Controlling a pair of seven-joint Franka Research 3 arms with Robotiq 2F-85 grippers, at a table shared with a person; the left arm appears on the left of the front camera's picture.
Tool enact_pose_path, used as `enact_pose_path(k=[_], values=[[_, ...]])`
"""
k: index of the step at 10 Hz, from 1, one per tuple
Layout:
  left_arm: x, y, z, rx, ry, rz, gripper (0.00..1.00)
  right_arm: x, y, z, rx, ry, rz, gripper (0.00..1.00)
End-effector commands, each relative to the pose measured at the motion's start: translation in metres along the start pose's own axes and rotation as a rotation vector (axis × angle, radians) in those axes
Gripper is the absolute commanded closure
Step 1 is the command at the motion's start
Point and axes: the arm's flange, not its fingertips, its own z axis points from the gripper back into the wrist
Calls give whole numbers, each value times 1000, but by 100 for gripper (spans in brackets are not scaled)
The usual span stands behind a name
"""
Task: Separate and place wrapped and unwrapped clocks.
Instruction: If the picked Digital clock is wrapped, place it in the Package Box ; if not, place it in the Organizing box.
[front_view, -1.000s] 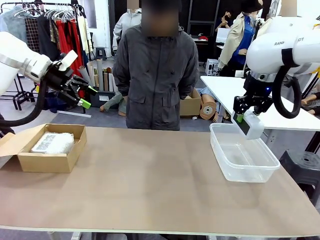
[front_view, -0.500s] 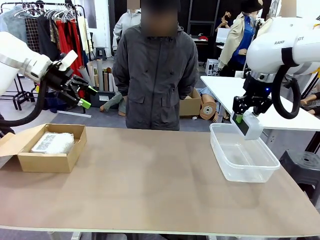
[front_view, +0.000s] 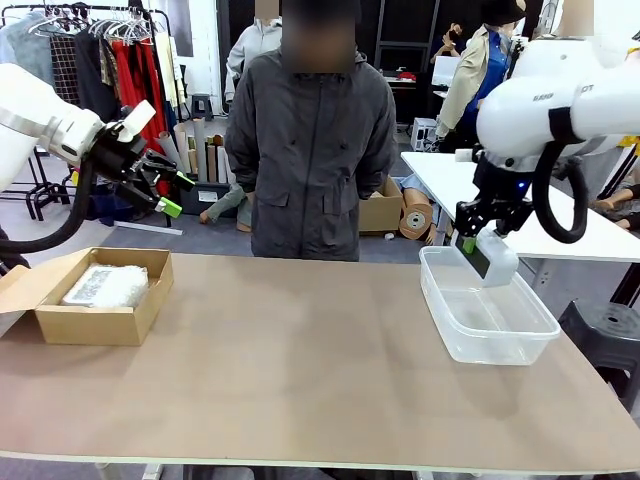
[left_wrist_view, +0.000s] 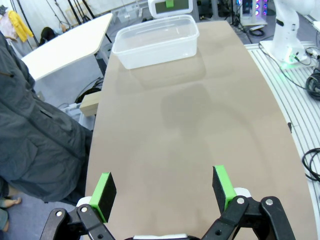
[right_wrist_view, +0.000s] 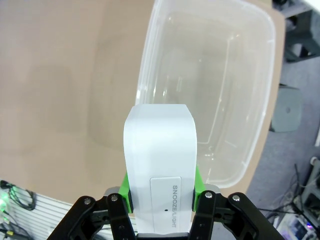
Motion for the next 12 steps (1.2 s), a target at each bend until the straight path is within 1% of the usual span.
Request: enact_pose_path(k=[1,4,6,8,12], values=[[1,-4,0,11,0,-4,0,6,-6,-18,-33,-8,-11,100],[1,-4,0,11,0,-4,0,14,-14,-49,-36,6,-12,100],[1,-4,0,11,0,-4,0,22,-21,-67,-52,-2,-41,100],[1,-4,0,11,0,-4,0,37,-35,-73,-33,-28,-73,100],[1,-4,0,11,0,-4,0,68,-60,-85,-22,-15,-95,100]])
